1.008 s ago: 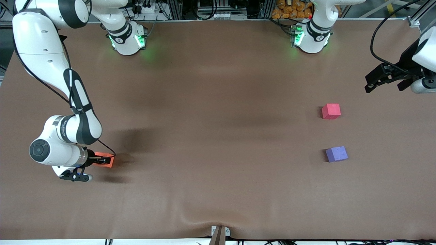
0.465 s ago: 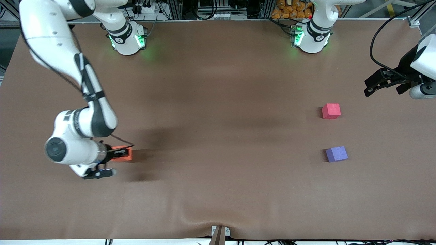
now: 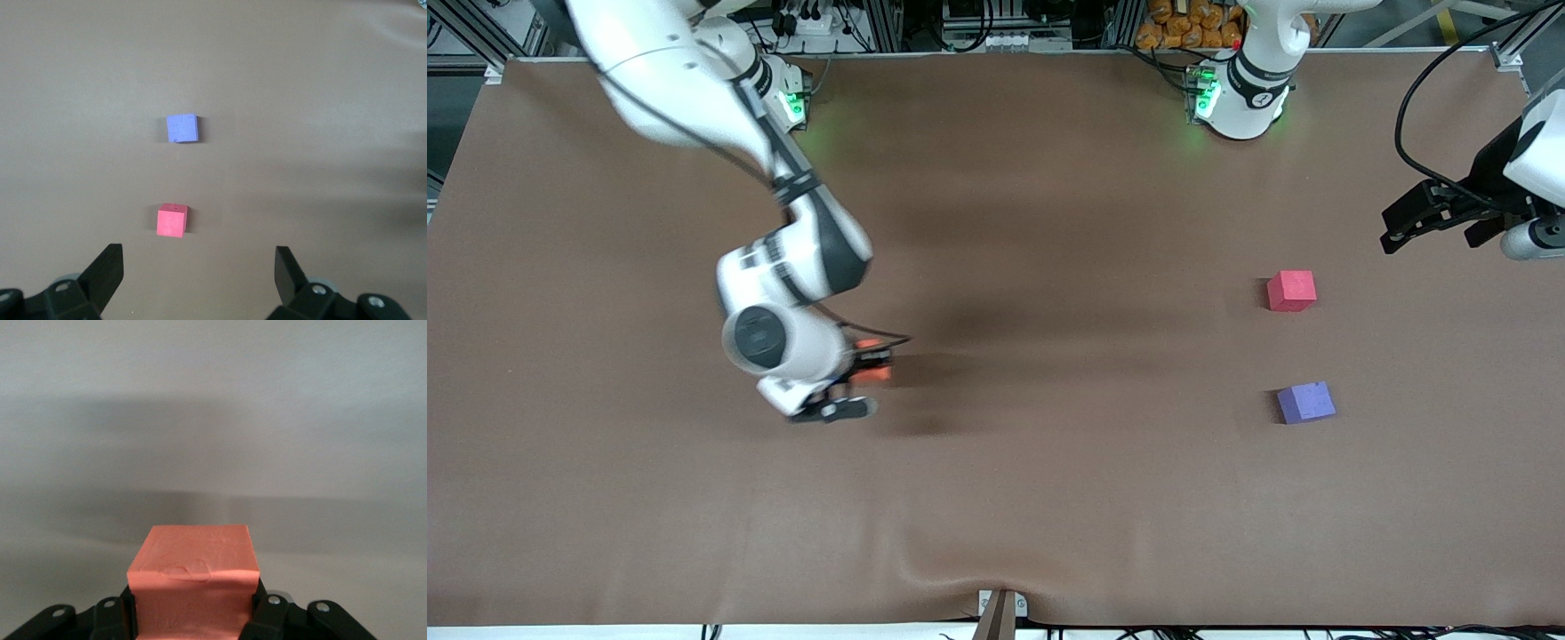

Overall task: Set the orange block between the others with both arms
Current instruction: 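Lift and carry the orange cube toward the table middle with the right gripper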

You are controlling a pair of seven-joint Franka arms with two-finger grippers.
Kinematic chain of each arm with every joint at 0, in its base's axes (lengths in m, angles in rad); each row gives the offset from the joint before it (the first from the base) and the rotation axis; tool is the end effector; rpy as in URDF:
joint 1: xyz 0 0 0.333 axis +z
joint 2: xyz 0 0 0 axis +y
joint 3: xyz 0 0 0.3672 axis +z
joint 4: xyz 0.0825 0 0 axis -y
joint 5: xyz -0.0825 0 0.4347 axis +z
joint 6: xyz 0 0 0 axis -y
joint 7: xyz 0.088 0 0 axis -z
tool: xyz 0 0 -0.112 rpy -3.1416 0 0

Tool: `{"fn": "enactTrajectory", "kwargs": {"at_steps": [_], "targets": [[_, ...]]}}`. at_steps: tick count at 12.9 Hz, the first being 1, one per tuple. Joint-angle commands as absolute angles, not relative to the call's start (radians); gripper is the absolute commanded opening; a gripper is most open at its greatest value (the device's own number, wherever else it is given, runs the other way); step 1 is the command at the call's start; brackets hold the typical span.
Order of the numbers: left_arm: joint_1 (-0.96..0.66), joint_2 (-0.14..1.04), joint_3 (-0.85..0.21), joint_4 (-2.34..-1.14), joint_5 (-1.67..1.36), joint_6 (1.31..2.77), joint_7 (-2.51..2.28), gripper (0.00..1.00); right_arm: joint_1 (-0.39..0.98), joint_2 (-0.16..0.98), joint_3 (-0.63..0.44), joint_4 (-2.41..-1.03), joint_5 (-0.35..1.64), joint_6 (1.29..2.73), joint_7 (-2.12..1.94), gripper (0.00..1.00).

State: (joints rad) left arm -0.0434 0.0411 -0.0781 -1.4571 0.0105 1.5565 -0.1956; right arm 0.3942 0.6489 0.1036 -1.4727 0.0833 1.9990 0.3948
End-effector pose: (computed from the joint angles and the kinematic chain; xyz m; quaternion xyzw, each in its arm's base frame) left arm 0.6151 -0.0727 0.7037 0.9989 0.0373 0.0294 0.0010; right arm 0.6851 0.3625 0.2992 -0.9956 -0.0232 0.0835 0.0360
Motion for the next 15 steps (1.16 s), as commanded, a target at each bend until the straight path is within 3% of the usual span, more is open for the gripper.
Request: {"fn": "enactTrajectory", "kwargs": {"at_steps": [1, 7, 15], "targets": [[-0.034, 0.038, -0.083, -1.456, 0.011, 1.565, -0.195, 1.0, 0.503, 0.715, 0.094, -1.355, 0.092, 1.99, 0.509, 0.0], [-0.032, 0.04, -0.078, -1.456, 0.011, 1.565, -0.193, 1.0, 0.64, 0.842, 0.092, -1.191, 0.092, 2.016, 0.728, 0.0], [-0.034, 0.043, -0.078, -1.457, 0.011, 1.575, -0.195, 1.0, 0.663, 0.931, 0.081, -1.177, 0.083, 2.109, 0.772, 0.0]]}}
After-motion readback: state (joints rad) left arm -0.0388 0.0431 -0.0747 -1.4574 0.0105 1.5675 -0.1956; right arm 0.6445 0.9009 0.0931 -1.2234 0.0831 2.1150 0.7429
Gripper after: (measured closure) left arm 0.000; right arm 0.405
